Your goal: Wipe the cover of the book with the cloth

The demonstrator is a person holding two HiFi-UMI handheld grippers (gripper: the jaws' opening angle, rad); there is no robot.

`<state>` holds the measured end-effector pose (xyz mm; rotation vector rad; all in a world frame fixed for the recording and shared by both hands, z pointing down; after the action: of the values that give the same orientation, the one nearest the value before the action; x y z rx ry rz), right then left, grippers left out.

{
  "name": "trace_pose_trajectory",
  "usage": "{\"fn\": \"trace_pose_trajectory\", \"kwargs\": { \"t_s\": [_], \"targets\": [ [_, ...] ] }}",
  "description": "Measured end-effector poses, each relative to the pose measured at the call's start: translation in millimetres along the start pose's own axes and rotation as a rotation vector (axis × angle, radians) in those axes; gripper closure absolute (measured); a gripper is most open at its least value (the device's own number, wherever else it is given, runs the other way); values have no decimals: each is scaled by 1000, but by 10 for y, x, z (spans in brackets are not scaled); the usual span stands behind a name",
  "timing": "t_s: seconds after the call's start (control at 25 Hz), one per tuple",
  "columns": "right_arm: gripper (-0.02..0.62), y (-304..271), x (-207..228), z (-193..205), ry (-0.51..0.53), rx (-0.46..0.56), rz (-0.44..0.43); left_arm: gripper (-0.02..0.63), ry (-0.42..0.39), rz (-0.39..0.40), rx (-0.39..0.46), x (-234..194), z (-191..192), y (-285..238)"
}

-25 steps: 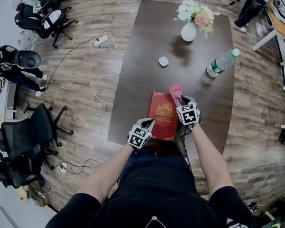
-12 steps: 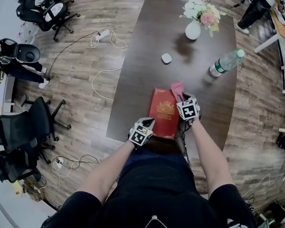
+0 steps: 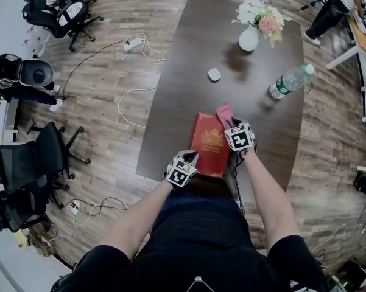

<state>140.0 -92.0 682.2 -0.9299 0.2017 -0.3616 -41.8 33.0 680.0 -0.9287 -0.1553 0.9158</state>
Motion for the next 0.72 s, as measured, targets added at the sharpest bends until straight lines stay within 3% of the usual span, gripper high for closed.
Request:
{"fn": "trace_pose_trajectory", "kwargs": {
  "t_s": [0.72],
  "targets": [
    [505, -110, -331, -265, 37, 3, -73, 611, 27, 1, 4, -4, 162, -41]
  ]
}}
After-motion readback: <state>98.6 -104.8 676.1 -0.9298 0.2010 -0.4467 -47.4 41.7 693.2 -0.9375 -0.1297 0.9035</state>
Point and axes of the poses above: the fingertips, and each gripper's own axes: y backward along the fingers, x to its right, z out of its underside, the point moved 4 cm from there along y, backward along the fingers, and after that the axes turned 4 degrees about z, right-handed, at the moved point
